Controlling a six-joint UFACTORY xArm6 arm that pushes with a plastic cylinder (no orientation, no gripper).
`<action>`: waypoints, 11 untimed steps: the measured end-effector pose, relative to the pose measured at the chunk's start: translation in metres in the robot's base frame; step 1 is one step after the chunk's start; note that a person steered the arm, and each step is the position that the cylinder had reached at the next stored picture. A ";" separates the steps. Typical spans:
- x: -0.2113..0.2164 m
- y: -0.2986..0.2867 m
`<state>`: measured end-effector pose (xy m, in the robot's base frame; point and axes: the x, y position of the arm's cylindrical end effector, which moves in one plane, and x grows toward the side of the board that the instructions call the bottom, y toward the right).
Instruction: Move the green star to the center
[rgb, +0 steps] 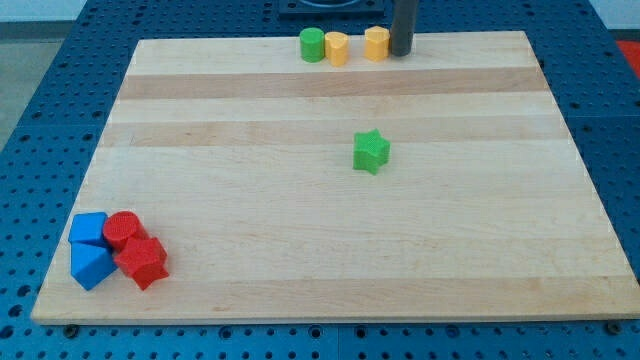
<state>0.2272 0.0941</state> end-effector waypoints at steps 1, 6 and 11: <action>0.000 -0.011; 0.214 0.097; 0.185 -0.033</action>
